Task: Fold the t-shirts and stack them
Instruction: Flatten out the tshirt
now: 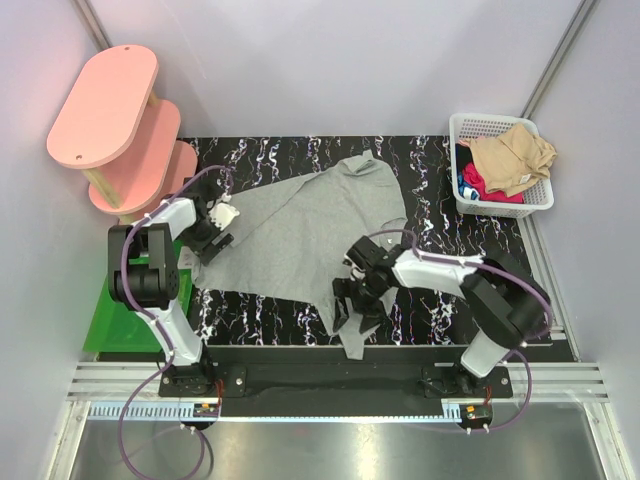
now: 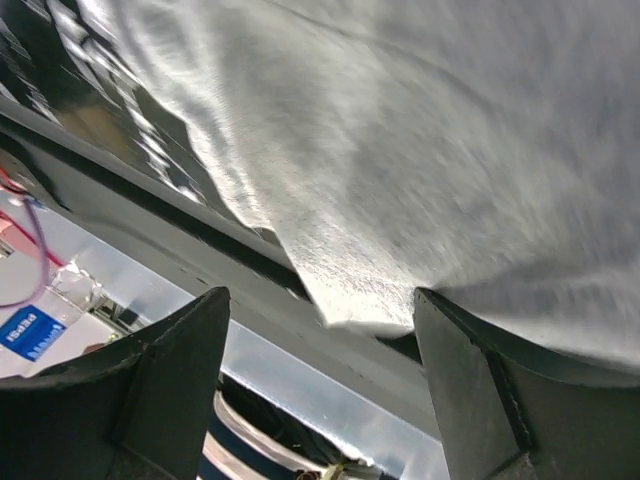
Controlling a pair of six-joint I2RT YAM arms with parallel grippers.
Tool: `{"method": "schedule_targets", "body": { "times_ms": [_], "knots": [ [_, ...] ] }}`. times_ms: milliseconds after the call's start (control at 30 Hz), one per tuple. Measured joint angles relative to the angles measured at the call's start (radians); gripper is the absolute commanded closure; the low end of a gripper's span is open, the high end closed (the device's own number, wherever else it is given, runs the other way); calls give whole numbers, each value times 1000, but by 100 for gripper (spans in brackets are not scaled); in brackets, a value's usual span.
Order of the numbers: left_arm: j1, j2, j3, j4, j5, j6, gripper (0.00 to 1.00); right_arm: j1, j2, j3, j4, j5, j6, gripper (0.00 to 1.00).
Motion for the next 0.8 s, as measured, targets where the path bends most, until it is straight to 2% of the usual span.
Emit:
{"method": "schedule_targets", "body": {
  "times_ms": [233,367,500,567,700,800],
  "knots": [
    [21,-2,-1,3,26,11,13,0,-189,-161,-101,56,44,17],
    [24,-14,-13,13,34,13,13,0,-281,-157,-190,80,58,14],
    [31,-37,-19,-10,55,14,12,-19,-272,30,-308,100,36,11],
    [35,-83,-17,-58,83,15,11,-80,-224,237,-337,105,2,11],
    [32,-168,55,-166,140,10,11,-233,-114,494,-285,126,-56,17],
    [1,-204,124,-182,163,-7,12,-337,14,584,-217,143,-74,19]
  ]
}}
